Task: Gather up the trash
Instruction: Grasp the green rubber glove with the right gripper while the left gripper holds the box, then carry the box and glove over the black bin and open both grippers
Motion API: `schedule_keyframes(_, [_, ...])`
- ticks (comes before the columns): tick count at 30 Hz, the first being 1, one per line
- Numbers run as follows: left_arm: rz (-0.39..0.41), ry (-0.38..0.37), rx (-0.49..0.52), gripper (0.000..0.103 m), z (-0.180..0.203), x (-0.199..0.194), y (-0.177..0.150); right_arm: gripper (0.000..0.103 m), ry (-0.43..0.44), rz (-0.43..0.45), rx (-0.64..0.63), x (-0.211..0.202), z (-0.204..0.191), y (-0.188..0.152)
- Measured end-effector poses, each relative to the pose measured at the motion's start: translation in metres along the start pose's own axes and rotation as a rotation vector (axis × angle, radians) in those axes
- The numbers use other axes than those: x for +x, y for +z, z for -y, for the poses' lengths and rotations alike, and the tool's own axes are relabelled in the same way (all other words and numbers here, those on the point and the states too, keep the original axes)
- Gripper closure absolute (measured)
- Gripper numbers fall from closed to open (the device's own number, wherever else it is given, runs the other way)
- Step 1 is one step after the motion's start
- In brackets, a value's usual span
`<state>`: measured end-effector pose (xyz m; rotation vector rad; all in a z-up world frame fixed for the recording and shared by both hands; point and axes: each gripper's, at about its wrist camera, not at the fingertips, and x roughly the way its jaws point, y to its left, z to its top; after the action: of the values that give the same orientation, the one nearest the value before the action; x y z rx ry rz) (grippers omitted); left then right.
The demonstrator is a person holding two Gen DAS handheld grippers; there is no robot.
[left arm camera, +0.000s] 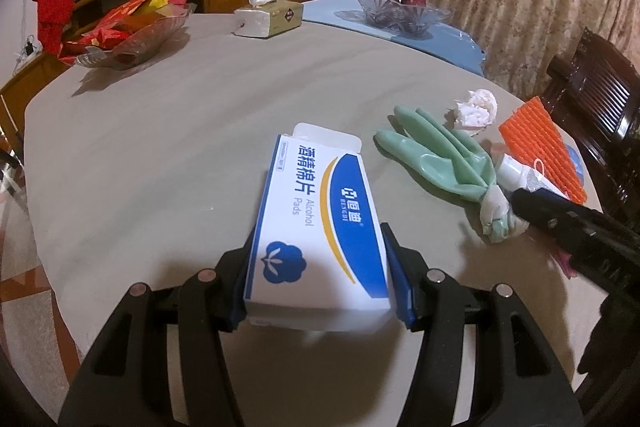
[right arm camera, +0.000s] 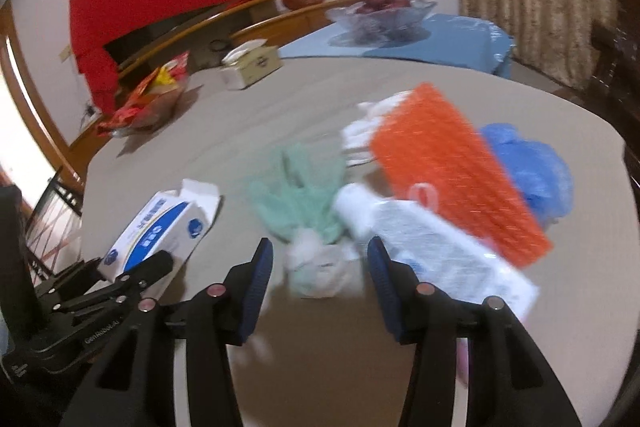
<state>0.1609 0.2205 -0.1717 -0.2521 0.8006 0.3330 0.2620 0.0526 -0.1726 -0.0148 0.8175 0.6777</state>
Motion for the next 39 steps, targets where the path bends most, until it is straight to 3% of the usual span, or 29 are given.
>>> schedule_keyframes(12, [-0.003,0.018,-0.023,0.049,-0.011,0.004,0.003,0.056,-0.088,-0.081,-0.053,0.047,-0.008,0.006])
schedule_keyframes(14, [-0.004,0.017,-0.021,0.049,-0.010,0.004,0.004,0.062,-0.093,-0.081,-0.048,0.049,-0.008,0.007])
schedule_keyframes(15, [-0.003,0.016,-0.020,0.049,-0.009,0.004,0.005,0.071,-0.100,-0.081,-0.042,0.049,-0.006,0.007])
schedule_keyframes(18, [0.005,0.013,-0.013,0.049,-0.007,0.000,0.006,0.074,-0.063,-0.087,-0.012,0.046,-0.003,0.009])
schedule_keyframes(24, [0.030,-0.005,-0.006,0.049,-0.001,-0.015,0.009,0.075,0.058,-0.041,0.095,0.017,0.004,0.014])
schedule_keyframes(30, [0.069,-0.032,-0.001,0.049,0.009,-0.037,0.019,0.075,0.157,0.058,0.188,-0.030,0.012,0.027])
schedule_keyframes(35, [0.110,-0.072,0.026,0.049,0.027,-0.059,0.025,0.075,0.174,0.120,0.218,-0.063,0.017,0.034])
schedule_keyframes(39, [0.123,-0.098,0.047,0.049,0.042,-0.070,0.025,0.075,0.118,0.159,0.210,-0.088,0.023,0.034])
